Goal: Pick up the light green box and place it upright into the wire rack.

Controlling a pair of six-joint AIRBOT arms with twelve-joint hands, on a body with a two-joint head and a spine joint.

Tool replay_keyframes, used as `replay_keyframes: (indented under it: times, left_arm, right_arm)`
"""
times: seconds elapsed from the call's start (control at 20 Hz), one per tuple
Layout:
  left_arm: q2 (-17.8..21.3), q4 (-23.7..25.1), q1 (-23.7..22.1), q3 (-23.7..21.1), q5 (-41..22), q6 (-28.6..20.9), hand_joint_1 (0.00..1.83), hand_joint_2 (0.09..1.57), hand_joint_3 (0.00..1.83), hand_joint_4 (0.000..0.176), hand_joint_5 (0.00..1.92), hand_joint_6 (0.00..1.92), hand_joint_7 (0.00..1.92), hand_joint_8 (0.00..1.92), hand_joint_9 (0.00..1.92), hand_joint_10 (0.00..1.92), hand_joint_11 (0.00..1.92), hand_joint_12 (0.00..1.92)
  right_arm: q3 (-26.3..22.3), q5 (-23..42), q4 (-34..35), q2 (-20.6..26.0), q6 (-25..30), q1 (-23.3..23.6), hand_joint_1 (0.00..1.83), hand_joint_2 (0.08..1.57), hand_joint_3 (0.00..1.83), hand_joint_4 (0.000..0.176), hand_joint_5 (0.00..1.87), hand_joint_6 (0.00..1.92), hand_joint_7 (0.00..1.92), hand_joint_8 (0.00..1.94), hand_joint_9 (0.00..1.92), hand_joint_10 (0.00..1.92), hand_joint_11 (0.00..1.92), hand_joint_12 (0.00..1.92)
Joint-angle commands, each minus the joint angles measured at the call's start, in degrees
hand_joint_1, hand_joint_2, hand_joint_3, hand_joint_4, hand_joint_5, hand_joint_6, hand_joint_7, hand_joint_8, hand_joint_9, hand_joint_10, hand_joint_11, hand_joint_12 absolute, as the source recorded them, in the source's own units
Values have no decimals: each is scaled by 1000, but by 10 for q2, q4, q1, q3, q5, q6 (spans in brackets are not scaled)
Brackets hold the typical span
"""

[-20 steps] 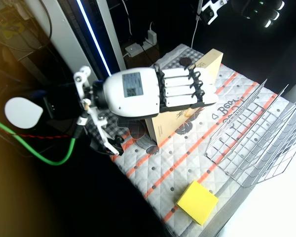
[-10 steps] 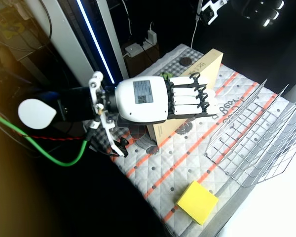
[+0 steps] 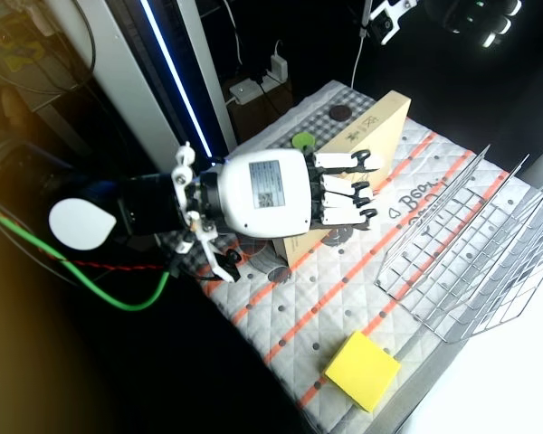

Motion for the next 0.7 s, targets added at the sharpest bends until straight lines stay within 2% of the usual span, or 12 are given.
replay_keyframes:
  times: [0.0, 0.05, 0.1, 0.15, 0.25, 0.3, 0.35, 0.4, 0.45, 0.55, 0.6, 0.65]
  left_arm:
    - [-2, -11, -3, 2, -72, -5, 712, 986, 3, 69, 367, 2, 323, 1, 268, 2, 0, 744]
    - [-2, -11, -3, 2, -72, -5, 719, 987, 3, 63, 367, 1, 320, 0, 266, 1, 0, 743]
    - [-2, -11, -3, 2, -72, -5, 737, 990, 3, 56, 367, 1, 315, 0, 260, 0, 0, 738]
    - [-2, -11, -3, 2, -72, -5, 737, 990, 3, 56, 367, 1, 315, 0, 260, 0, 0, 738]
    - [-2, -11, -3, 1, -73, -5, 734, 992, 2, 58, 371, 1, 319, 1, 269, 3, 0, 758]
    - [-2, -11, -3, 1, -73, -5, 729, 994, 2, 63, 369, 0, 317, 0, 270, 3, 0, 764]
    - [-2, -11, -3, 1, -73, -5, 727, 998, 2, 53, 373, 1, 323, 2, 279, 5, 0, 799]
    - [-2, -11, -3, 1, -73, -5, 730, 993, 0, 66, 375, 1, 322, 0, 275, 1, 0, 784]
    - [-2, -11, -3, 1, -73, -5, 723, 990, 0, 66, 378, 2, 324, 1, 276, 2, 0, 781]
    - [-2, -11, -3, 1, -73, -5, 717, 992, 0, 67, 371, 0, 316, 0, 274, 1, 0, 786]
    - [-2, -11, -3, 1, -73, -5, 725, 990, 0, 65, 371, 1, 318, 1, 275, 1, 0, 789]
    - [-2, -11, -3, 1, -73, -5, 734, 987, 0, 63, 377, 3, 320, 2, 274, 1, 0, 792]
  right_arm:
    - [2, 7, -4, -2, -3, -6, 825, 922, 1, 19, 406, 4, 691, 24, 785, 96, 381, 1169]
    - [2, 7, -4, -3, -3, -7, 869, 907, 0, 55, 458, 2, 790, 38, 883, 150, 456, 1233]
    - [2, 7, -4, -4, -3, -8, 883, 895, 0, 44, 496, 1, 845, 33, 958, 210, 557, 1257]
    - [2, 6, -4, -5, -3, -9, 883, 895, 0, 44, 496, 1, 845, 33, 958, 210, 557, 1257]
    - [2, 6, -4, -6, -3, -11, 937, 890, 0, 9, 585, 4, 923, 9, 1084, 410, 801, 1306]
    - [3, 6, -2, -8, -3, -11, 974, 898, 1, 0, 642, 4, 1028, 32, 1106, 575, 877, 1310]
    - [5, 6, 0, -9, -3, -11, 1001, 904, 1, 0, 683, 3, 1070, 43, 1050, 752, 869, 1350]
    - [7, 6, 0, -12, -3, -11, 1068, 920, 1, 0, 747, 5, 1091, 90, 862, 1111, 752, 1516]
    - [9, 3, 0, -14, -3, -11, 1098, 937, 5, 0, 796, 22, 1086, 95, 894, 1168, 849, 1590]
    - [12, 1, 0, -16, -3, -11, 1141, 963, 1, 0, 916, 50, 1046, 45, 967, 955, 866, 1512]
    - [13, 0, 0, -16, -3, -11, 1157, 1047, 0, 0, 1047, 653, 1077, 18, 1073, 919, 958, 1503]
    - [14, -1, 0, -16, -3, -11, 1238, 1058, 0, 0, 990, 873, 1219, 456, 1258, 823, 1134, 1413]
